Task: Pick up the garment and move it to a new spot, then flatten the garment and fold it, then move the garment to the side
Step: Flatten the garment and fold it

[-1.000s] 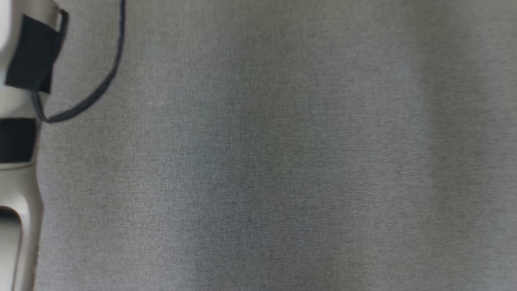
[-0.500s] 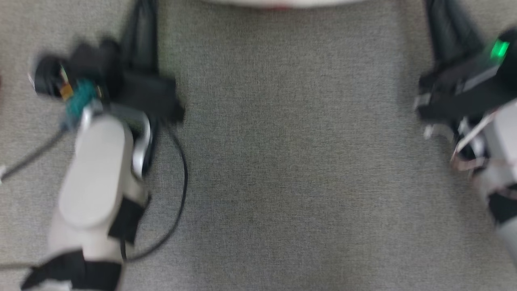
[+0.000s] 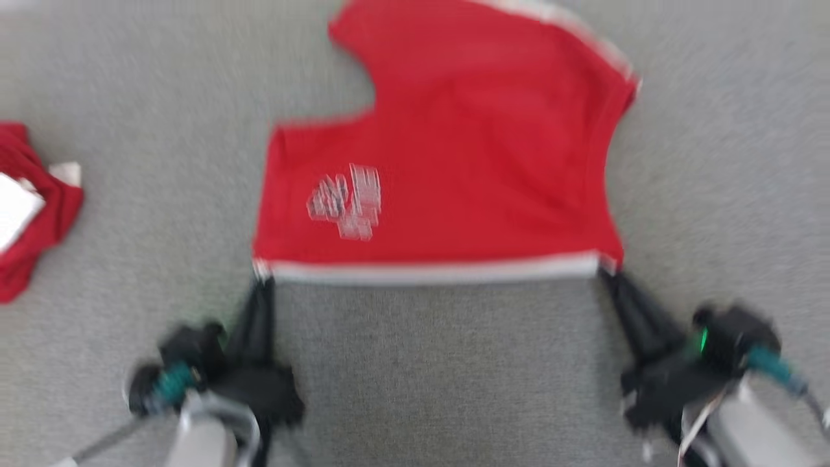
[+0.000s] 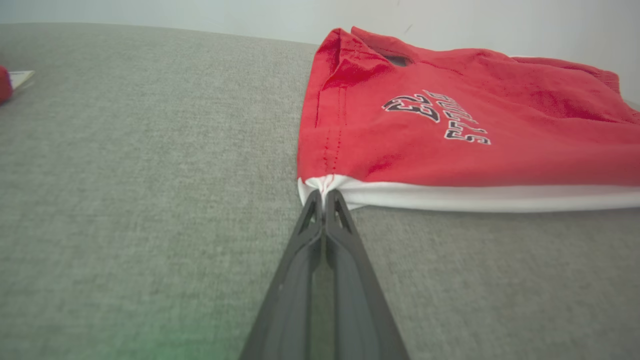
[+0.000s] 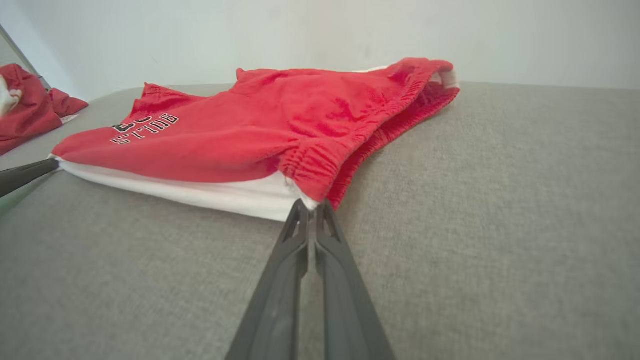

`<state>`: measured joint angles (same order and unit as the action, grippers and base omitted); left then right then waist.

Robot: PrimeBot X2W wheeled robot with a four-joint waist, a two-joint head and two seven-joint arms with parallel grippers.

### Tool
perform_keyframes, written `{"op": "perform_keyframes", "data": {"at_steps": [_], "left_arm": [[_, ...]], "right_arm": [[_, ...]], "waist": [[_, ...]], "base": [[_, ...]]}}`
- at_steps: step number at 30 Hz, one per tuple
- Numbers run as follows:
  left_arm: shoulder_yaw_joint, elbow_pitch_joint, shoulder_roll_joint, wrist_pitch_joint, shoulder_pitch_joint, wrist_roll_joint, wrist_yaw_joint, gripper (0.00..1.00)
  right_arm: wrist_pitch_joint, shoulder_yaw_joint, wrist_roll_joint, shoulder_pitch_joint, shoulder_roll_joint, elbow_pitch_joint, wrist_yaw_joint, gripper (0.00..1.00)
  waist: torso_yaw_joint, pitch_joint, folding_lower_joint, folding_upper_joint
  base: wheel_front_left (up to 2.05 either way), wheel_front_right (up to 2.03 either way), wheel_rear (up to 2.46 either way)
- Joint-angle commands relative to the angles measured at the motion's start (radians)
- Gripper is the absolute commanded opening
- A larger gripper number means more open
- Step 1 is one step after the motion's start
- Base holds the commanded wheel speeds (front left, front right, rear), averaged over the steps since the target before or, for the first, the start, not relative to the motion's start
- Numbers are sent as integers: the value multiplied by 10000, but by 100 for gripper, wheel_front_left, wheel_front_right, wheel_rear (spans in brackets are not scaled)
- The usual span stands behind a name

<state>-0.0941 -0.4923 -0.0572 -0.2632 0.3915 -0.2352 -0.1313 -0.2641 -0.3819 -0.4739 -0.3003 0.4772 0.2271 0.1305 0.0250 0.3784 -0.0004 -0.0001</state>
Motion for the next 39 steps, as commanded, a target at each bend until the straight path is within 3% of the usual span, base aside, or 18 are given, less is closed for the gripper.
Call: {"op": "perform_keyframes", "data": {"at_steps": [1, 10, 19, 28, 39], "left_arm": [[-37, -63, -7, -22, -266, -29, 39, 0], [-558, 92, -403, -27, -2983, -748, 28, 0], [-502, -33, -587, -27, -4487, -1159, 26, 0], [-221, 115, -626, -28, -5321, -1064, 27, 0], [-431, 1239, -726, -28, -4825, -550, 25, 0]], "right_arm": [[-2, -2, 13, 263, -56, 60, 6, 0], [-2, -1091, -112, 2487, -389, 586, 6, 0], [-1, -1947, -220, 3593, -457, 1067, 6, 0], [-2, -2041, -68, 3958, -679, 1413, 6, 0], [-1, -1074, 461, 2836, -1801, 2147, 6, 0]], "waist": [[-170, -1544, 4, 1], [-187, -3631, 4, 1], [-173, -4392, 4, 1], [-200, -4478, 4, 1], [-381, -3980, 4, 1]], "base": [[0, 0, 0], [0, 0, 0], [0, 0, 0], [0, 0, 0], [0, 0, 0]]}}
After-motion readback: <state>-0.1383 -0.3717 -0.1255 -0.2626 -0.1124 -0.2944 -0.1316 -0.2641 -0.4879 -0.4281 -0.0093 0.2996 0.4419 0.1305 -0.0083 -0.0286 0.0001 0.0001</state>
